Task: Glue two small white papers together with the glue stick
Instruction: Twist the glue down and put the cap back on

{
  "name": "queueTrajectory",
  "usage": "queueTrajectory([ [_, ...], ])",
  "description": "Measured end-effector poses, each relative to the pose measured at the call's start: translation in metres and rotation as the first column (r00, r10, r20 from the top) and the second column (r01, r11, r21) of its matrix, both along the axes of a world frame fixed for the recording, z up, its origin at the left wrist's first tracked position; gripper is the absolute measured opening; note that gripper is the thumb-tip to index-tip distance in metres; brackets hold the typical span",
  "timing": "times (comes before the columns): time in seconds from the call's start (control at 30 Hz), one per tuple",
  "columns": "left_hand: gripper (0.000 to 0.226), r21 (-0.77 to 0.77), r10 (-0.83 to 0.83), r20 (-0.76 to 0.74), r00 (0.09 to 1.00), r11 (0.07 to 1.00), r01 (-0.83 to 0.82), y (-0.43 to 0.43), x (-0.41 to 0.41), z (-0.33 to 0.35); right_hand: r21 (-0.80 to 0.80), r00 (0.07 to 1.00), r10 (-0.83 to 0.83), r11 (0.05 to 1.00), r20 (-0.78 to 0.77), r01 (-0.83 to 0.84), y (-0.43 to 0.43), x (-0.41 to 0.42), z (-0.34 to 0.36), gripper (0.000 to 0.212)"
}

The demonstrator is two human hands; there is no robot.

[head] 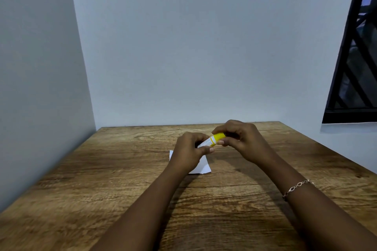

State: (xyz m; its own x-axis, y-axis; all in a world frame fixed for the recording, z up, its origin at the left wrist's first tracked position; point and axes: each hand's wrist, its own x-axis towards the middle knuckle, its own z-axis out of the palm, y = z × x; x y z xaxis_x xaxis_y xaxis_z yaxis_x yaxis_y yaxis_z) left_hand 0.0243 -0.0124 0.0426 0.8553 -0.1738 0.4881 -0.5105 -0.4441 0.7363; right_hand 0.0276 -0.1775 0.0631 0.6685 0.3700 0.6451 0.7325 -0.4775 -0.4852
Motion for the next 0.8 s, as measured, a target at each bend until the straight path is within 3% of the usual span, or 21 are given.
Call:
queueTrajectory([
  [0.17,0.019,0.055,0.019,0.067,0.998,0.998,-0.023,-0.003,0.0,-0.001,-0.091,0.997,-0.073,0.993,0.02,0.075,0.004,-0.001,-0.001,0.01],
  [0.3,0.016,0.115,0.019,0.081,0.997,0.993,-0.028,-0.001,0.002,-0.002,-0.141,0.987,-0.146,0.978,0.075,0.155,0.008,-0.003,-0.003,0.017],
  [0.6,0.019,0.177,-0.032,0.054,0.998,0.984,0.022,0.009,0.002,0.001,-0.254,0.986,-0.13,0.955,0.101,0.152,0.005,-0.002,-0.003,0.014],
  [0.8,0.013,0.197,0.015,0.204,0.979,0.979,-0.056,0.004,0.001,-0.002,-0.277,0.955,-0.24,0.918,0.177,0.282,0.008,-0.001,-0.008,0.046],
])
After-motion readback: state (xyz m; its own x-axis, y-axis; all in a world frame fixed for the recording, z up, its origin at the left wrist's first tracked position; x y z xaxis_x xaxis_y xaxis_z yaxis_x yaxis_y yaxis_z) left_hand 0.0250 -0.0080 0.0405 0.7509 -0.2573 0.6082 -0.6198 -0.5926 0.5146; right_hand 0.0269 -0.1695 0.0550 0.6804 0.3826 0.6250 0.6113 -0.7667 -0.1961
